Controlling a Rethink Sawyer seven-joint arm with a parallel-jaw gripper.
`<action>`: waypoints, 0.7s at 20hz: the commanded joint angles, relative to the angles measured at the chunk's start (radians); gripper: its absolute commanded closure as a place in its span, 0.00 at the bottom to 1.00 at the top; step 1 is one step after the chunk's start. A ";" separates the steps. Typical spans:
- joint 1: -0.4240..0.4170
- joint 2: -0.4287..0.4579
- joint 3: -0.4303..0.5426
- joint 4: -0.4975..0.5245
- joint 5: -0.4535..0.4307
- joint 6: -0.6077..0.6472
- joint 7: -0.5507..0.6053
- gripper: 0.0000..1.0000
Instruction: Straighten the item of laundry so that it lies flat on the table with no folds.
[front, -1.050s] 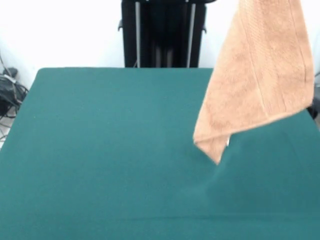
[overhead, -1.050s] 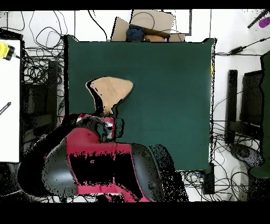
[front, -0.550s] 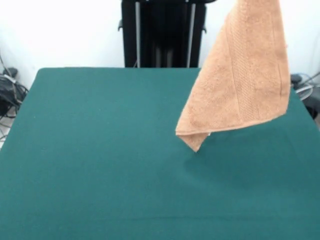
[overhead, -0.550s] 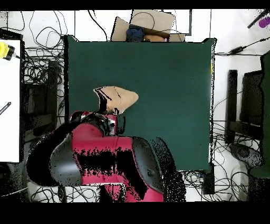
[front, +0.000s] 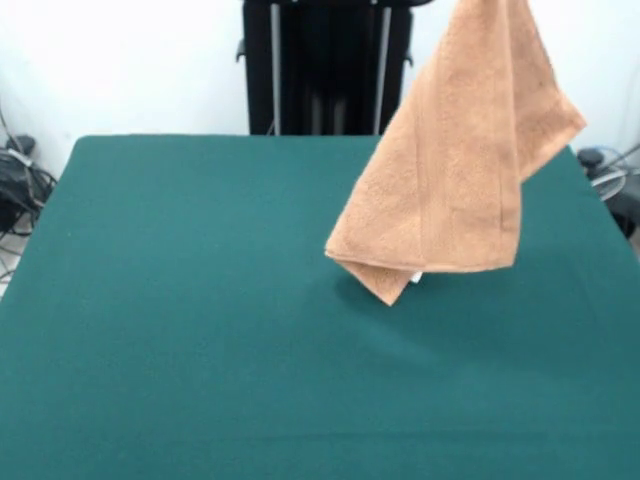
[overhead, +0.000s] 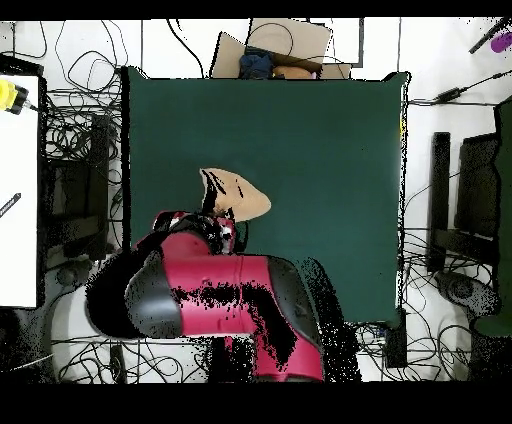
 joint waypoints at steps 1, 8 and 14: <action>-0.043 0.057 0.011 0.123 -0.006 -0.077 0.060 1.00; -0.379 -0.035 0.201 0.252 0.137 -0.037 -0.394 1.00; -0.598 -0.166 0.274 0.242 0.198 0.205 -0.750 1.00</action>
